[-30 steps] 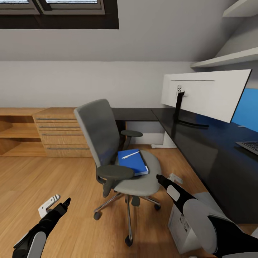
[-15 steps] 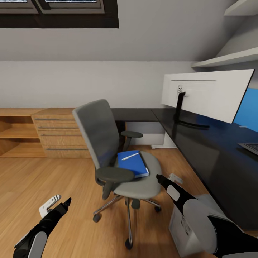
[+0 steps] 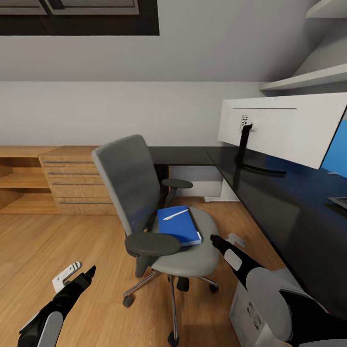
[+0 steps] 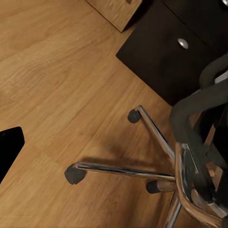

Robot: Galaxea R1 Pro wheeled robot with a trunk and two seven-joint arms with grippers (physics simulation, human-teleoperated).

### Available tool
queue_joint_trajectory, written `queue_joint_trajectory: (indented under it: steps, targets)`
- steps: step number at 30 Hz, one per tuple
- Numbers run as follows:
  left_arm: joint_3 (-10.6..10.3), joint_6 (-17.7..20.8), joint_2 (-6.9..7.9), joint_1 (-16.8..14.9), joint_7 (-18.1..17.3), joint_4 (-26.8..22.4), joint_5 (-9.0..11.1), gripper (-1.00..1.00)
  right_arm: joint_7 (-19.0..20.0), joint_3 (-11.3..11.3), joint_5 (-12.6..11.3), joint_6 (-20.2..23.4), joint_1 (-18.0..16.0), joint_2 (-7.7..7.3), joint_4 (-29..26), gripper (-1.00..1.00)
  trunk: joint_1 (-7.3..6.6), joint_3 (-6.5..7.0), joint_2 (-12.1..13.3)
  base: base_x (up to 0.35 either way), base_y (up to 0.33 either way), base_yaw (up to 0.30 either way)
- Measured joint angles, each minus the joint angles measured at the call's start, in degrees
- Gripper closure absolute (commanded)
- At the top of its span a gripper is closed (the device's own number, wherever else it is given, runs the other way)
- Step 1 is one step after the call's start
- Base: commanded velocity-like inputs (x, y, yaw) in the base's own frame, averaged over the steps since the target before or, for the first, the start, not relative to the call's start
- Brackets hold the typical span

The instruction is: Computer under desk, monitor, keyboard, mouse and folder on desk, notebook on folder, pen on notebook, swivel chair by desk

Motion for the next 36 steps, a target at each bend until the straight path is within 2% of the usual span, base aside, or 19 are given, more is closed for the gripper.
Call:
queue_joint_trajectory:
  steps: [6, 13, 22, 28, 30, 34, 36]
  targets:
    - [0.0, 0.1, -0.13, 0.0, 0.1, -0.9, 0.0, -1.00, 0.0, 0.0, 0.0, 0.0, 0.0, 0.00, 0.0, -1.00, 0.01, 0.00, 0.0, 0.015, 0.000, 0.000]
    - [-0.2, 0.1, -0.18, 0.0, 0.3, -1.2, 0.0, -1.00, 0.1, 0.0, 0.0, 0.0, 0.0, 0.00, -0.1, -1.00, 1.54, -1.25, -2.8, 0.000, 0.000, 0.000]
    - [-0.1, 0.2, -0.18, 0.0, 0.3, -1.3, 0.0, -1.00, 0.0, -0.1, 0.0, 0.0, 0.0, 0.00, -0.1, -1.00, 1.54, -1.26, -2.8, 0.000, 0.000, 0.026]
    - [-0.1, 0.2, -0.17, 0.0, 0.3, -1.3, 0.0, -1.00, 0.0, -0.2, 0.1, 0.0, 0.0, 0.00, -0.1, -1.00, 1.54, -1.26, -2.8, 0.000, 0.000, 0.203]
    - [-0.1, 0.2, -0.17, 0.0, 0.3, -1.3, 0.0, -1.00, -0.2, -1.0, 0.9, 0.0, -0.1, -0.12, -0.2, -1.00, 1.54, -1.25, -2.8, 0.000, 0.000, 0.257]
    - [-0.1, 0.2, -0.14, 0.0, 0.3, -1.2, 0.0, -1.00, 0.1, 0.0, 0.1, 0.0, 0.0, 0.01, -0.1, -1.00, 1.54, -1.25, -2.8, 0.000, 0.000, 0.266]
    - [-0.1, 0.2, -0.16, 0.0, 0.3, -1.3, 0.0, -1.00, 0.0, -0.3, 0.3, 0.0, 0.0, -0.01, -0.2, -1.00, 1.54, -1.25, -2.8, 0.000, 0.000, 0.268]
